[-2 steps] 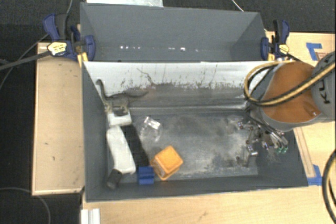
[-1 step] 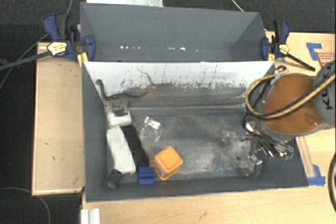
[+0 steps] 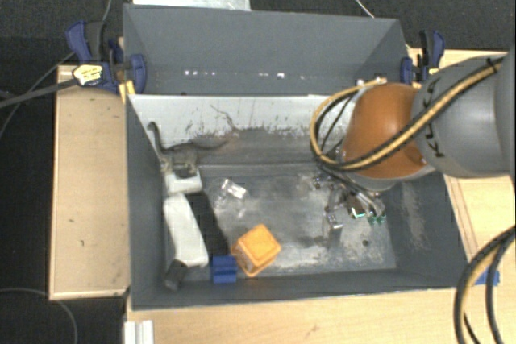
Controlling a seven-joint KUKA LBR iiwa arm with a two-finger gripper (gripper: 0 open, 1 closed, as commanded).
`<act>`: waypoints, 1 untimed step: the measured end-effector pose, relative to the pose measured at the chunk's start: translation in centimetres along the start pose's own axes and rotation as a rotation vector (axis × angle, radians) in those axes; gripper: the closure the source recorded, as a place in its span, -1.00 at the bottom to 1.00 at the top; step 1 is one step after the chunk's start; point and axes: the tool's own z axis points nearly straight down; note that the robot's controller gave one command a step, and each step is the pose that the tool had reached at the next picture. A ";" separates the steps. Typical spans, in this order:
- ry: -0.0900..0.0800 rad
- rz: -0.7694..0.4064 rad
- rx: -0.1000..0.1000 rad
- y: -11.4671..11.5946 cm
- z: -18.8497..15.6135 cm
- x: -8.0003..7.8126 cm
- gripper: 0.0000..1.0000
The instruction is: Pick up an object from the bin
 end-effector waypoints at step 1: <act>0.001 0.000 0.001 -0.3 0.0 0.1 -1.00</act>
Offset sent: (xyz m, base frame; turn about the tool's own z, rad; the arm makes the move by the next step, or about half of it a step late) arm -0.0283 0.0349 -0.0157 0.0346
